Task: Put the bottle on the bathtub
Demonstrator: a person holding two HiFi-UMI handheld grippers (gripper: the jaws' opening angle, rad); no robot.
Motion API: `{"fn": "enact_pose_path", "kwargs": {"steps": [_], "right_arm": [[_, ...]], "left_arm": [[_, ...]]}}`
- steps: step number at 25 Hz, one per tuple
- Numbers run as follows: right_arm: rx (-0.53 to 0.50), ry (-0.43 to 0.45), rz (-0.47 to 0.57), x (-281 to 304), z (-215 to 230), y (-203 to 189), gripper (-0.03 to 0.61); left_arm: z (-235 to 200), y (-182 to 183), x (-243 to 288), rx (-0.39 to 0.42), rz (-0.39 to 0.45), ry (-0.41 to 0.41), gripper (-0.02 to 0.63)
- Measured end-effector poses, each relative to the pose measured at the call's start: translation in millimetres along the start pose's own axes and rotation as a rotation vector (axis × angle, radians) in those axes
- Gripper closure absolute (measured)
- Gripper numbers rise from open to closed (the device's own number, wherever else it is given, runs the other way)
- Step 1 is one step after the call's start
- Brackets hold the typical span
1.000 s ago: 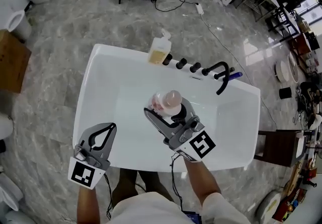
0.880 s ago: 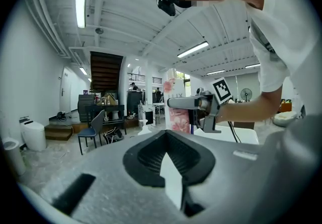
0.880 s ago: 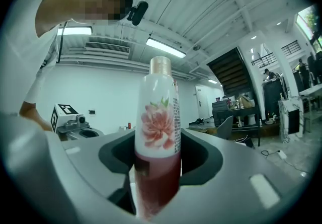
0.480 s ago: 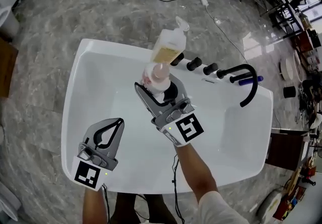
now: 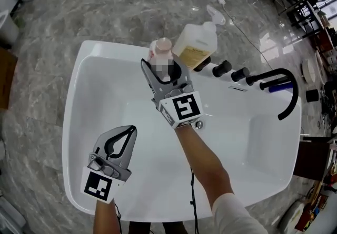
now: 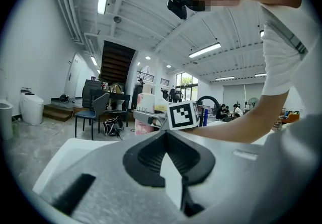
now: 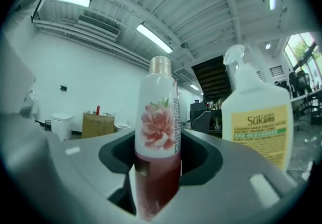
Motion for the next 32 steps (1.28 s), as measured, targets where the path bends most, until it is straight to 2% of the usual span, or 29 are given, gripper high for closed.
{"fn": "enact_pose_path", "kwargs": {"steps": [7,12,17,20,24,32], "right_arm": [[-0.043,-0.107,-0.037,62,17,-49,0.341],[0.007,-0.199,-0.039,81,33,-72,0.341],[0.030,-0.208,0.003,80,35,-72,0.341],[0.023,-0.200,-0.010,80,31,-74,0.343],[0.026,-0.180,-0.022,75,25,-71,0.302],[0.035,-0.212,-0.037,50,17,-69,0.318]], "left_arm": [[-26,-15,9,0.013,0.016,0.007,0.609],[-25,-28,1,0.022,-0.012,0.017,0.609],[-28,-31,-5,0.014,-0.008,0.023,0.609],[-24,-31,-6,0.018,-0.011,0.022,0.609],[-21,-27,-9,0.016,-0.004,0.034,0.609],[-7,-28,-14,-0.013,0.026,0.048,0.609]]}}
Point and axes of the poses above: the fingertips, and each gripper's own axes: x forward along the fingers, z to its right, y out of its top, the point moved 2 cm from there along -x, backward along the fingers, and after that the axes turned 13 degrees about -x, right-handed, at the moved point
